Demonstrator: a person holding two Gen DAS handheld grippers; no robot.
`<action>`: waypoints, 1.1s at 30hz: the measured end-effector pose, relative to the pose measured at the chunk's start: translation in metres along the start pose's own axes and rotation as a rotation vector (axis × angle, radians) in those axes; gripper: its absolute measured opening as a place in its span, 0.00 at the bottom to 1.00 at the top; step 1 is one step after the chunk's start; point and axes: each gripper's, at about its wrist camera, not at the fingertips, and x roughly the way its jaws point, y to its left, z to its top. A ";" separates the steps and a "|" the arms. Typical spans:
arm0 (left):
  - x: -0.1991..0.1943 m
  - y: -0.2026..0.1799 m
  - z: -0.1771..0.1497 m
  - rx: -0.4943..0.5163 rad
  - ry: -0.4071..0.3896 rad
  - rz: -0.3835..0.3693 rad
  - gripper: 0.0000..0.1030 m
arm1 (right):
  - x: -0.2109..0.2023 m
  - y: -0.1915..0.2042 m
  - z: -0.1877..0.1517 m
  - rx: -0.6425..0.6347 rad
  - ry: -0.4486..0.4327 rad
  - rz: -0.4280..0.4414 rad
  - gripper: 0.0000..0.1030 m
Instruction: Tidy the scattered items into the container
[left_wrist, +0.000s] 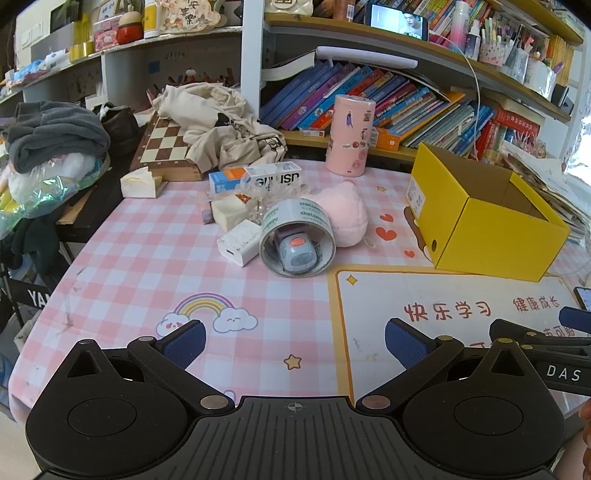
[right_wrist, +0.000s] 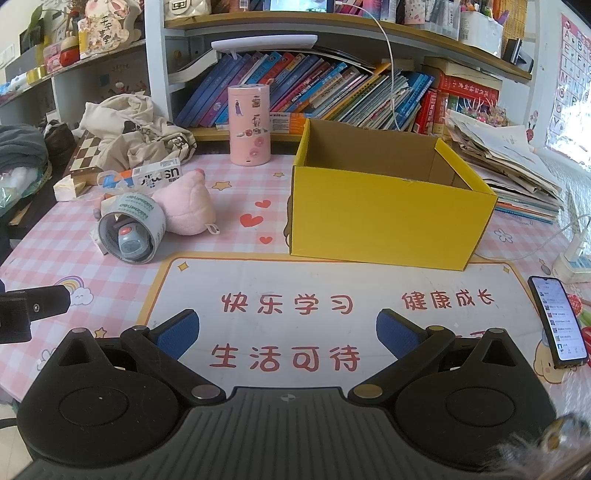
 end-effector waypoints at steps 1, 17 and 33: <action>0.000 0.000 0.000 0.000 0.000 -0.001 1.00 | 0.000 0.000 0.000 -0.001 0.000 0.000 1.00; 0.003 0.002 0.001 0.005 0.001 -0.008 1.00 | 0.003 0.004 0.001 -0.008 0.004 -0.001 1.00; 0.006 0.004 0.003 0.009 0.003 -0.022 1.00 | 0.006 0.007 0.002 -0.006 0.009 -0.007 1.00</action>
